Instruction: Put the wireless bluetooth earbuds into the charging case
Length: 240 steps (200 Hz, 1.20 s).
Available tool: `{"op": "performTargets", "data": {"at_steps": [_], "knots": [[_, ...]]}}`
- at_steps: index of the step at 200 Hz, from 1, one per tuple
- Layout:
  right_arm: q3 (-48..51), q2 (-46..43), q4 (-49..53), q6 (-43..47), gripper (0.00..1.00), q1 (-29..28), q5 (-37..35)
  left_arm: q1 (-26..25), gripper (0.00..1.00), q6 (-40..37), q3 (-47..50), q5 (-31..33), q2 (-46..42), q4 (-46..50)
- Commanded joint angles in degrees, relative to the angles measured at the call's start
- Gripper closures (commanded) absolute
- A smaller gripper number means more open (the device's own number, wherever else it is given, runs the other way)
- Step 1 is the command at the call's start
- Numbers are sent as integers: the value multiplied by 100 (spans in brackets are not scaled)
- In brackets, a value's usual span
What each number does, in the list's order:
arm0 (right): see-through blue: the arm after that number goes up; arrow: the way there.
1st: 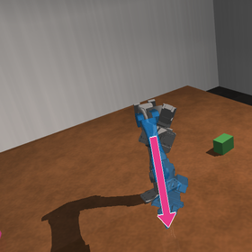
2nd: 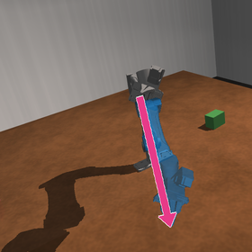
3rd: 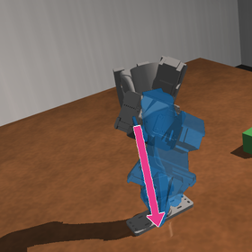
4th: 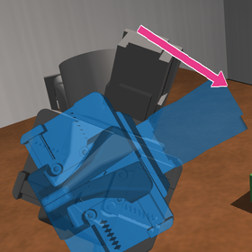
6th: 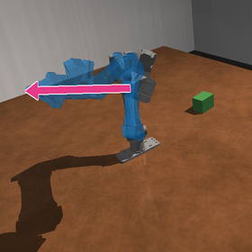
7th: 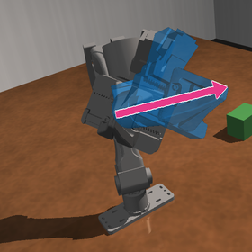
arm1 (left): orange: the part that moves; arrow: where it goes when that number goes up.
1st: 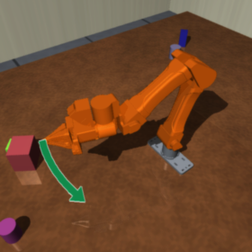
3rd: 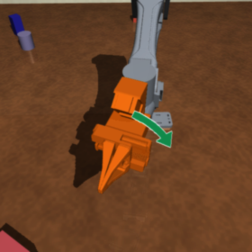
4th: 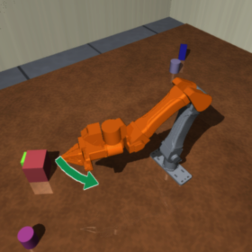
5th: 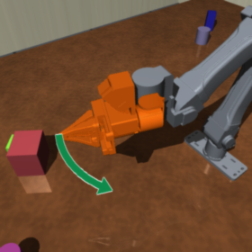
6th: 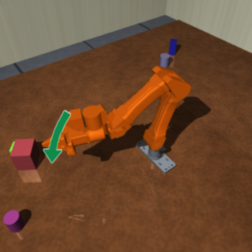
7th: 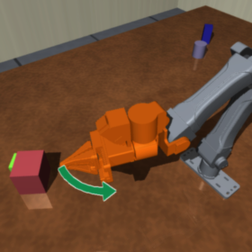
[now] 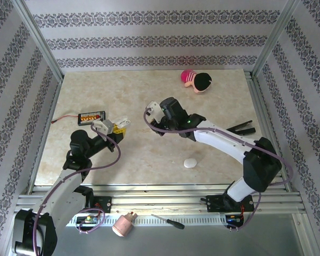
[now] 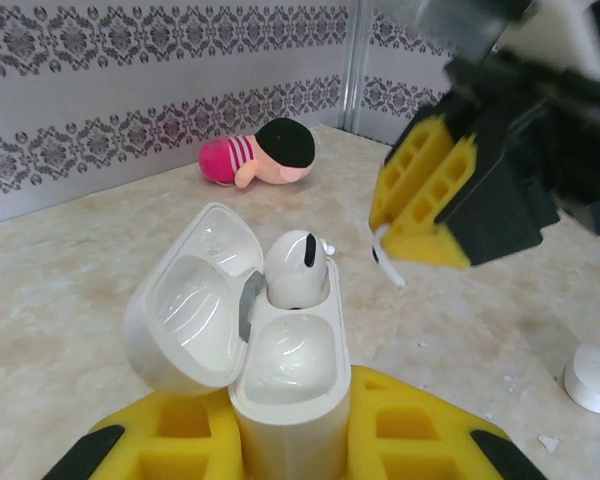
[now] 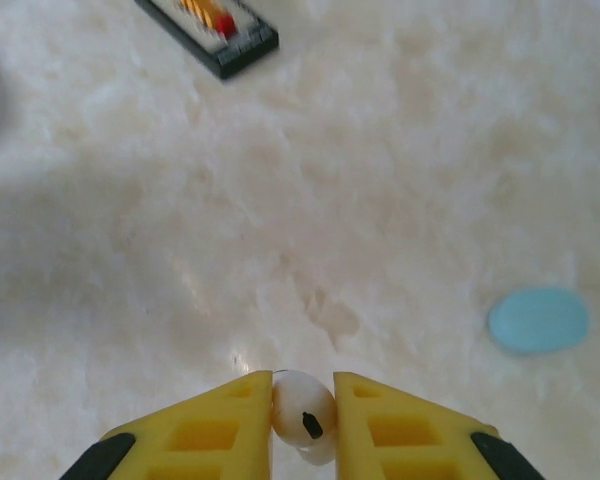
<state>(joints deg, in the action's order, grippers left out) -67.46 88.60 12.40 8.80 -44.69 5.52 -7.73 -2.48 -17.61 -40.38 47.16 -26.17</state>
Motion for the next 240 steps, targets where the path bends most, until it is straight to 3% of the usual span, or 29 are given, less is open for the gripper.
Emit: {"op": "performTargets", "data": {"at_steps": [1,44,90,161,240], "knots": [[84,-340,-689,602,81,-271,-557,62,100,84,-138,-260,112,-102],[-6,-390,-1322,791,81,-654,-603,43,100,251,-185,-382,248,-267],[-253,-244,-1639,746,82,-772,-116,33,100,408,-250,-612,285,-248],[-507,37,-1587,803,82,-846,270,18,100,566,-287,-808,281,-316],[-776,425,-1462,1034,82,-1065,153,17,100,650,-340,-909,347,-426]]}}
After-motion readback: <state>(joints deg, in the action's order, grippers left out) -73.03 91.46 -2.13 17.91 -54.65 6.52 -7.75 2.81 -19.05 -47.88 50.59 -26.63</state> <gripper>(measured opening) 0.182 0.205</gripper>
